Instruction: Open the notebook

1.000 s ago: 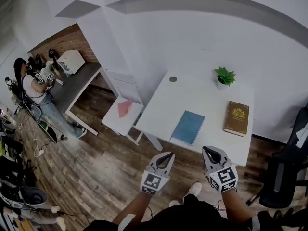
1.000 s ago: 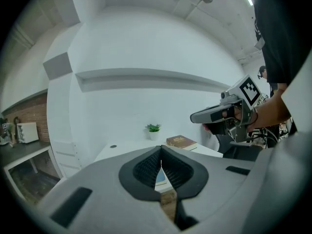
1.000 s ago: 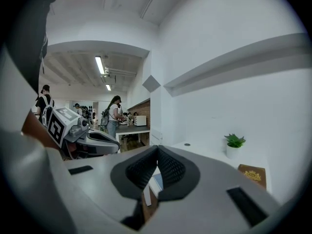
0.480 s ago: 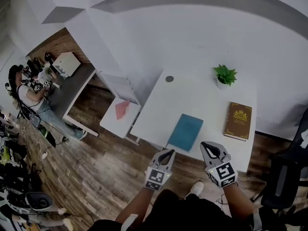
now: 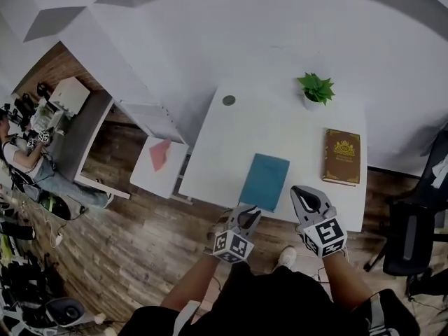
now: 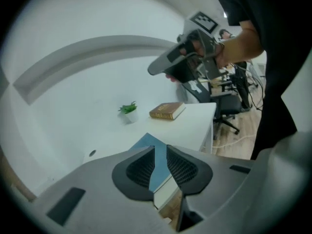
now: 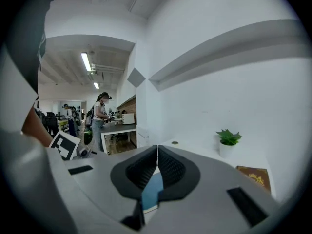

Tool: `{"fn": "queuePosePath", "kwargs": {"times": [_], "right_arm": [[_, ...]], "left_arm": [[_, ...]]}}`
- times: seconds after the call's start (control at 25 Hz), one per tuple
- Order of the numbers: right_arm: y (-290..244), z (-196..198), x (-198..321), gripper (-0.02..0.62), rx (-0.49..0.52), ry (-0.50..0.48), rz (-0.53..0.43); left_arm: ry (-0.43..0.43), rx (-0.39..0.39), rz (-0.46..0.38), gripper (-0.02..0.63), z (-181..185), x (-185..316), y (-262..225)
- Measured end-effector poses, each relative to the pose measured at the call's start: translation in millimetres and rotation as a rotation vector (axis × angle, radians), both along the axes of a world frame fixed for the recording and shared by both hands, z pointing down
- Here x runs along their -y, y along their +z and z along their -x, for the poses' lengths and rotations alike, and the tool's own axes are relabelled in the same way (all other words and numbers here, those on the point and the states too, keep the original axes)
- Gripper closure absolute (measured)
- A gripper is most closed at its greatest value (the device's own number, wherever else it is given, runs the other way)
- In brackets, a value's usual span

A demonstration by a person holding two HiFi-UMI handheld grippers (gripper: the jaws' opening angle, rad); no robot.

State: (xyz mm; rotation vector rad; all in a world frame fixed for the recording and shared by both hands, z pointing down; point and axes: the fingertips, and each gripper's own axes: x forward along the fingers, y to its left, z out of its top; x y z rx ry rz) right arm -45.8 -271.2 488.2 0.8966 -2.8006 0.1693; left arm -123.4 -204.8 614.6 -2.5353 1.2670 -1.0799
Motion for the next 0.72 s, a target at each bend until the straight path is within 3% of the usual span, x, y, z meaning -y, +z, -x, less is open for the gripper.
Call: {"fn": "queuePosePath", "kwargs": {"times": [0.2, 0.48, 0.72], "right_arm": [[-0.2, -3.1, 8.3, 0.592, 0.005, 0.074, 0.007], [10.2, -24.4, 10.9, 0.592, -0.007, 0.171, 0.033], [17.5, -42.0, 7.1, 0.592, -0.017, 0.238, 0.047]], "left_arm": [[0.178, 0.171, 0.027, 0.531, -13.2, 3.5, 33.5], [0.356, 0.416, 0.025, 0.531, -28.9, 12.6, 73.9], [0.469, 0.468, 0.086, 0.504, -42.2, 15.1, 102.7]]}}
